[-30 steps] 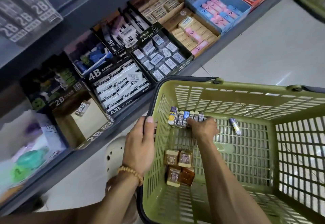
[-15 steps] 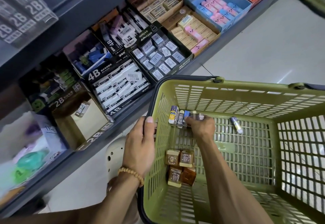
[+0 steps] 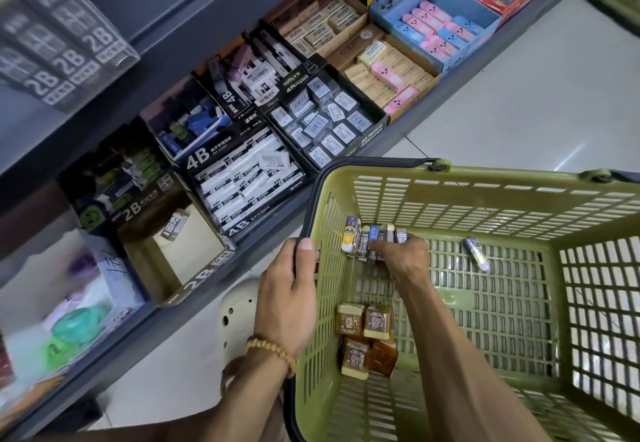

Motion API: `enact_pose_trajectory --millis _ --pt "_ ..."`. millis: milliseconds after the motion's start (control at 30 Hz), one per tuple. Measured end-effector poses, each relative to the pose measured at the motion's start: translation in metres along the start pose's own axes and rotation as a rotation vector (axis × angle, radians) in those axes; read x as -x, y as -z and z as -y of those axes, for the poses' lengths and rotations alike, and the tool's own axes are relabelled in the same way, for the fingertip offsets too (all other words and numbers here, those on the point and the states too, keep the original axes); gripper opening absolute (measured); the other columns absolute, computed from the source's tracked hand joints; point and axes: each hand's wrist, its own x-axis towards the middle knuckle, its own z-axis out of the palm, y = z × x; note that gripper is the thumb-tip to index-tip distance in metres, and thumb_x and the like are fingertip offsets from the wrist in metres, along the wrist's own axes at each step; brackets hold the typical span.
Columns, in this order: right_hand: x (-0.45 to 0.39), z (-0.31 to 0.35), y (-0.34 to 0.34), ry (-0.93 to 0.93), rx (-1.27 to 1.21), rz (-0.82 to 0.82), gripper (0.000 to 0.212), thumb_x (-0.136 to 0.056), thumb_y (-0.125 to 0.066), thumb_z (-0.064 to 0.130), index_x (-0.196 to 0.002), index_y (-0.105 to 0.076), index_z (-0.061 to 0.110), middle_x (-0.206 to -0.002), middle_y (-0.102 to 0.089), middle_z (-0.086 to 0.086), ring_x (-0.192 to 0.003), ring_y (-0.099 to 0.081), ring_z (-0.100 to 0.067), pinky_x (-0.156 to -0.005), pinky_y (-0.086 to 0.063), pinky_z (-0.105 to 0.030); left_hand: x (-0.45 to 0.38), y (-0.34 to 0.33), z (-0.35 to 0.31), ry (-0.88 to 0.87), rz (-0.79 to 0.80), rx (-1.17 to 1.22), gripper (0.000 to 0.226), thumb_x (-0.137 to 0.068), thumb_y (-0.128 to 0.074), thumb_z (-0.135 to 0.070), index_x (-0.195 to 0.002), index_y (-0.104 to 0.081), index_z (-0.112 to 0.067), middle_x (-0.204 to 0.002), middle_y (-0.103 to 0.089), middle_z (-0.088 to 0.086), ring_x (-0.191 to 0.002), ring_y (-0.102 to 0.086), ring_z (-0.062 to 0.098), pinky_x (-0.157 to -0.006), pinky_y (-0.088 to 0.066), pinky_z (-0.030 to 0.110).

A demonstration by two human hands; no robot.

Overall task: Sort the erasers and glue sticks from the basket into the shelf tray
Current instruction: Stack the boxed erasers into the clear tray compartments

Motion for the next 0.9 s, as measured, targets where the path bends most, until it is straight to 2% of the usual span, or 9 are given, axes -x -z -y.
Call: enact_pose_trajectory --millis 167,333,400,467,533,600,700,800,900 --pt "0.005 -0.002 0.007 -0.012 -0.120 0.014 0.075 -0.078 -0.085 0.020 -0.136 -0.046 -0.006 -0.082 -0.065 -0.008 -0.067 -0.061 -0.020 -0.075 -0.056 -0.033 -0.001 -0.002 -0.001 0.019 0.000 -0.007 0.046 -0.094 -0.026 -0.061 -0.090 -0.059 -0.029 -0.091 -0.066 -0.009 -0.090 -0.063 0.013 -0.084 -0.054 0.047" --pt "0.041 -0.003 0.028 -0.011 -0.262 0.032 0.070 -0.075 -0.085 0.015 -0.130 -0.049 -0.009 -0.110 -0.069 -0.013 -0.093 -0.063 -0.025 -0.087 -0.046 -0.027 0.001 0.001 -0.006 0.026 0.011 -0.027 0.037 -0.101 -0.029 -0.046 -0.089 -0.058 -0.026 -0.090 -0.066 -0.008 -0.091 -0.062 0.014 -0.086 -0.051 0.045" --pt "0.062 0.001 0.038 0.029 -0.256 0.053 0.040 -0.076 -0.084 0.010 -0.107 -0.063 -0.005 -0.087 -0.074 -0.005 -0.078 -0.067 -0.017 -0.073 -0.047 -0.022 0.004 0.006 -0.011 0.042 0.052 -0.043 0.036 -0.100 -0.028 -0.047 -0.093 -0.058 -0.027 -0.093 -0.064 -0.009 -0.094 -0.061 0.015 -0.086 -0.049 0.038" --pt "0.084 0.010 0.046 0.091 -0.295 0.100 0.028 -0.075 -0.084 0.009 -0.093 -0.066 -0.002 -0.063 -0.069 0.004 -0.056 -0.063 -0.006 -0.061 -0.041 -0.023 0.007 0.014 -0.016 0.041 0.080 -0.057 0.031 -0.100 -0.030 -0.046 -0.099 -0.056 -0.030 -0.093 -0.064 -0.002 -0.092 -0.060 0.018 -0.075 -0.043 0.030" --pt "0.107 0.022 0.051 0.144 -0.346 0.157 0.024 -0.073 -0.084 0.007 -0.086 -0.065 0.001 -0.055 -0.063 0.006 -0.044 -0.054 -0.004 -0.063 -0.040 -0.026 0.013 0.029 -0.024 0.031 0.075 -0.043 0.021 -0.101 -0.035 -0.042 -0.103 -0.054 -0.034 -0.099 -0.065 0.004 -0.092 -0.060 0.019 -0.072 -0.038 0.025" --pt "0.135 0.038 0.055 0.212 -0.384 0.208 0.019 -0.075 -0.081 0.002 -0.072 -0.062 0.006 -0.053 -0.061 0.005 -0.051 -0.055 -0.009 -0.070 -0.046 -0.031 0.020 0.046 -0.033 0.013 0.046 0.001 0.016 -0.101 -0.038 -0.038 -0.105 -0.053 -0.035 -0.107 -0.063 -0.006 -0.098 -0.058 0.009 -0.075 -0.039 0.020" --pt "0.177 0.058 0.061 0.310 -0.335 0.285 0.013 -0.074 -0.081 0.003 -0.074 -0.068 0.005 -0.071 -0.074 -0.005 -0.068 -0.070 -0.017 -0.081 -0.051 -0.038 0.037 0.072 -0.049 -0.042 0.009 0.056 0.017 -0.101 -0.039 -0.039 -0.110 -0.053 -0.035 -0.108 -0.058 -0.017 -0.093 -0.053 -0.006 -0.067 -0.037 0.004" --pt "0.212 0.072 0.069 0.402 -0.264 0.339 0.024 -0.073 -0.084 0.004 -0.087 -0.065 0.001 -0.071 -0.072 -0.004 -0.065 -0.068 -0.016 -0.072 -0.052 -0.032 0.057 0.095 -0.067 -0.124 -0.015 0.122 0.017 -0.100 -0.042 -0.039 -0.110 -0.055 -0.035 -0.103 -0.057 -0.023 -0.093 -0.052 -0.012 -0.067 -0.039 -0.001" --pt "0.248 0.086 0.074 0.488 -0.202 0.418 0.022 -0.071 -0.083 -0.001 -0.083 -0.065 0.002 -0.067 -0.067 -0.006 -0.060 -0.061 -0.019 -0.062 -0.050 -0.029 0.075 0.113 -0.083 -0.171 -0.028 0.199 0.013 -0.098 -0.042 -0.043 -0.103 -0.054 -0.042 -0.105 -0.060 -0.022 -0.096 -0.058 -0.006 -0.071 -0.042 0.006"
